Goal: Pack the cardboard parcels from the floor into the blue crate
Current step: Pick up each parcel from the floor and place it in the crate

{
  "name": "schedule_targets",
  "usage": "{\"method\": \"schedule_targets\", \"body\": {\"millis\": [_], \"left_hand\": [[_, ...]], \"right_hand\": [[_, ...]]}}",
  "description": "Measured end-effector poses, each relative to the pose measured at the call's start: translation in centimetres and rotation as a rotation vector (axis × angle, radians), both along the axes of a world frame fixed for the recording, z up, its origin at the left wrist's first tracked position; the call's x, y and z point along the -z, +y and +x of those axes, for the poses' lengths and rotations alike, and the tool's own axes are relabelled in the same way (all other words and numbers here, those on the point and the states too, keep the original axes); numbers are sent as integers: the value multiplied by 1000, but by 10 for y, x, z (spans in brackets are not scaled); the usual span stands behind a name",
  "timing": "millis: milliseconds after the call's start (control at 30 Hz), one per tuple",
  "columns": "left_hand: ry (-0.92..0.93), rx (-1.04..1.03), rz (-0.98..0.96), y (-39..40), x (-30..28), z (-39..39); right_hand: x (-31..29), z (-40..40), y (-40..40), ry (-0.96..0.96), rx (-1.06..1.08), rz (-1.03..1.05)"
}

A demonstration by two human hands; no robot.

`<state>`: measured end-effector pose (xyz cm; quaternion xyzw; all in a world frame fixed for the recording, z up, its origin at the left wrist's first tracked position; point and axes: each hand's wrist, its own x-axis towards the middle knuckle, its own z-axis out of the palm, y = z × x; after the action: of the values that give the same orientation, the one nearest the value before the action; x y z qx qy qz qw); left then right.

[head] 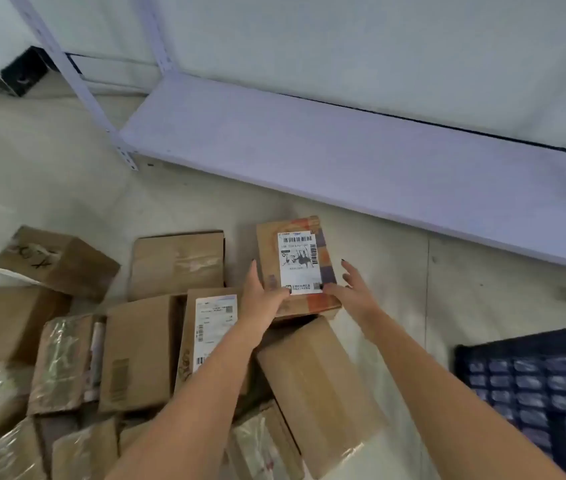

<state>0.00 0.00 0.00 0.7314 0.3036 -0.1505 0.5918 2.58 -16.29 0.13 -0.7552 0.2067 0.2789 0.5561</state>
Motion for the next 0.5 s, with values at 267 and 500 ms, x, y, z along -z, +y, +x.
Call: {"method": "schedule_targets", "body": {"millis": [267,500], "left_hand": [[-40,-120,-162,-10,21,19],[-180,-51,-95,-16,-133,-3]], "right_hand": [[22,11,18,-54,43,126],[-119,-19,6,-202,104,164]]}}
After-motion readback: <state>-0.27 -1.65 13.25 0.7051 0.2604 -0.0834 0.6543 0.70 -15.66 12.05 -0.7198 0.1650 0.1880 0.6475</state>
